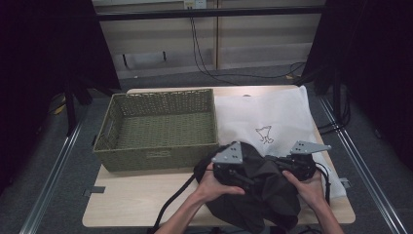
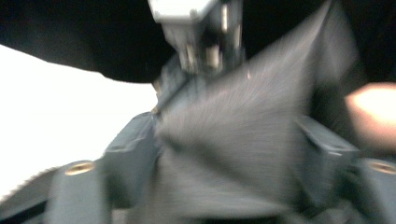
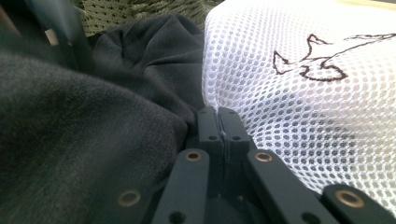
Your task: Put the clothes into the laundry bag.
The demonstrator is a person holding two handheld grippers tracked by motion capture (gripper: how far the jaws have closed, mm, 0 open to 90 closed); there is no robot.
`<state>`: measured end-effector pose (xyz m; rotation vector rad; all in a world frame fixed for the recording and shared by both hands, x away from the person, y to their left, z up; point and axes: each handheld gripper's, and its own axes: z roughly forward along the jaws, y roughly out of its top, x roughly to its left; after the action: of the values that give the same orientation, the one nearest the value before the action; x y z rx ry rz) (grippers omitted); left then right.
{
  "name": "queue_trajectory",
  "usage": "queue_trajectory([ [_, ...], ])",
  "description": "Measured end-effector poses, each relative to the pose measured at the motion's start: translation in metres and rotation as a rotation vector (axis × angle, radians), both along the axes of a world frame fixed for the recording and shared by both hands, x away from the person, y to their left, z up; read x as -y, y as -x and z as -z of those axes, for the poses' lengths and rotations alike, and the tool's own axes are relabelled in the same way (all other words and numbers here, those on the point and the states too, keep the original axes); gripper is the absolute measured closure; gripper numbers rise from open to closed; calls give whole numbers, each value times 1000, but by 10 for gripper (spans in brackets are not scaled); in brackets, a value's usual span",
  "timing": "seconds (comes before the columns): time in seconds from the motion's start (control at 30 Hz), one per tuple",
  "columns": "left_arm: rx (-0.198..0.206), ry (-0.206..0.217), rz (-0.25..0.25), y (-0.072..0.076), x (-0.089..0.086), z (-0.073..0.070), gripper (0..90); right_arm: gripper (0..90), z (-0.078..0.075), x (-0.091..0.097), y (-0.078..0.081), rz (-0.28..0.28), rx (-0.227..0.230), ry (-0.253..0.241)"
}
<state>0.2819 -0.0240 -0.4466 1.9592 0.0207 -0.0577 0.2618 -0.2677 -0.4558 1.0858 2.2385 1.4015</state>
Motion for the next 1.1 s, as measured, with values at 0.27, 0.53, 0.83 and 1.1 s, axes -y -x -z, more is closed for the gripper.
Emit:
queue_trajectory([
  [0.27, 31, -135, -16, -2, 14, 43, 726, 896, -17, 7, 4, 18, 36, -32],
  [0.53, 64, -123, -127, 0, 16, 26, 776, 896, -36, 11, 21, 33, 72, -40],
  [0.83, 77, -120, -204, -8, 22, 46, 783, 893, -33, -2, 26, 13, 55, -36],
  [1.1, 48, -132, -188, -13, 19, 46, 783, 785, -20, 20, 18, 63, 62, -44],
])
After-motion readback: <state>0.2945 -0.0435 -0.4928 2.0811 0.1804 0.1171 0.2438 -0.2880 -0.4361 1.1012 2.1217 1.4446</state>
